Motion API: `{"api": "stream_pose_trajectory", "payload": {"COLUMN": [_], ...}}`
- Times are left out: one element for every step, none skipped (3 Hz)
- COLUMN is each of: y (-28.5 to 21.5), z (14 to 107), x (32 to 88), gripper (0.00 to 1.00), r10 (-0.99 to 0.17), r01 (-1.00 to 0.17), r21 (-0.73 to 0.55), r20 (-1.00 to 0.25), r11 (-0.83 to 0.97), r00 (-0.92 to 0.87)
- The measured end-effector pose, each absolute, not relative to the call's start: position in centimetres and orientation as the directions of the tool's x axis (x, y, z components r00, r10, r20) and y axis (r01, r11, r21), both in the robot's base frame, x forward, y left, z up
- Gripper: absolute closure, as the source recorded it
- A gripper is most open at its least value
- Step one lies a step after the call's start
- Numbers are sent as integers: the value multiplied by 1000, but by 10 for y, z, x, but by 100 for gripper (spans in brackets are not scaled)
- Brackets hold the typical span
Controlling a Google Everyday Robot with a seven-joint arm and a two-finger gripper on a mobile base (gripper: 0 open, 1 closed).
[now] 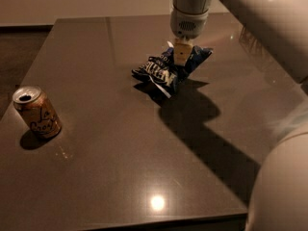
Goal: Move blue chip bag near rxbar chocolate
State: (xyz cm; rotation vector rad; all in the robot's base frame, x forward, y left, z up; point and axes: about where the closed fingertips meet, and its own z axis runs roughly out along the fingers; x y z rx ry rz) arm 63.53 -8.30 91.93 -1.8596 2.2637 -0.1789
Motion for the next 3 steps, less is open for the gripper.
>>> {"api": "stream_pose_trajectory", "payload": {"y": [-81, -79, -78], "z": [919, 918, 917], "x": [639, 642, 644], "gripper": [36, 13, 0], "r10": [-979, -979, -979], "r01": [-952, -951, -949], "r21": [-232, -239, -245], "r20": [-90, -96, -101], "r11": [198, 198, 197], "r00": [-182, -179, -177]}}
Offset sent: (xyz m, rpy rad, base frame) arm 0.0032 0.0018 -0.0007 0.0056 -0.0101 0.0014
